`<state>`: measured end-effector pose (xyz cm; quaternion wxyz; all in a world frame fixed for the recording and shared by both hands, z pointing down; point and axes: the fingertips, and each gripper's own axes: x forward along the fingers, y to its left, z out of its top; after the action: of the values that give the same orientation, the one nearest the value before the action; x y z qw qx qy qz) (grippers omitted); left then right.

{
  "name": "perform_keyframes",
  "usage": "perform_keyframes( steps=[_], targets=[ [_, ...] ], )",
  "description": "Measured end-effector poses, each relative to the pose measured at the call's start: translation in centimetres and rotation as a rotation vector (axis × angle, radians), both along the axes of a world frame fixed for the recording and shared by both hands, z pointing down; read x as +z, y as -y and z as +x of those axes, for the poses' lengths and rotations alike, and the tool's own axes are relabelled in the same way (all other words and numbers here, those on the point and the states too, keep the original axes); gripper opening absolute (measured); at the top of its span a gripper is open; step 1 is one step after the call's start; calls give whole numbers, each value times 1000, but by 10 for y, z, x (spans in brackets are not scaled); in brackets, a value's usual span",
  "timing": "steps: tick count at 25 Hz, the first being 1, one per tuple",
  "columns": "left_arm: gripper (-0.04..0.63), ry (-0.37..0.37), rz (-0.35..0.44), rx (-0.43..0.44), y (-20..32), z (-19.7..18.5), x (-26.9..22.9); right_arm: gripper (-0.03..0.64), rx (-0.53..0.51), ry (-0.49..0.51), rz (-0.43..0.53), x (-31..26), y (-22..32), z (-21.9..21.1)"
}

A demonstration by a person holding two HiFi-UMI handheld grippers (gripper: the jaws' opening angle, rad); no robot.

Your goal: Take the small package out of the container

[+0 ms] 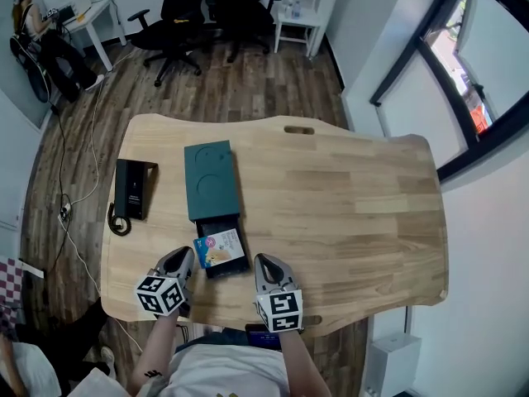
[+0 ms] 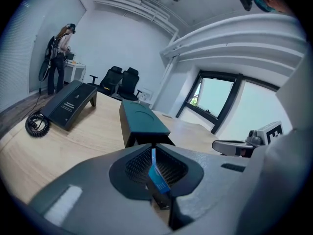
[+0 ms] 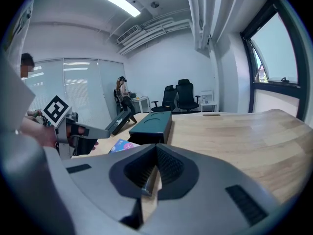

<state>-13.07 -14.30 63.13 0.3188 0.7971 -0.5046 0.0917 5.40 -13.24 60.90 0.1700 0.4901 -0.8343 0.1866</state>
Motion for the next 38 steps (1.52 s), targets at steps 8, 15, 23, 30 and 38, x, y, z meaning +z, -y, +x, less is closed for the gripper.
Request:
perform_keyframes(
  steps=[8,15,23,30,38],
  targets=[
    [216,-136,-157,-18,-2,12,34,5,12,-8,-43,16,-3,3],
    [232,-199,-247,-2,3,24,49,5,8,-2,-53,19,4,2],
    [232,-194,-280,-17,11,26,62,5,25,-22,-75,27,6,12],
    [225,-229,-294,-50,13,14,63,5,32,-32,-82,28,14,15],
    [144,-253,-253,-85,10,-1,47,5,35,-42,-82,27,14,13]
  ],
)
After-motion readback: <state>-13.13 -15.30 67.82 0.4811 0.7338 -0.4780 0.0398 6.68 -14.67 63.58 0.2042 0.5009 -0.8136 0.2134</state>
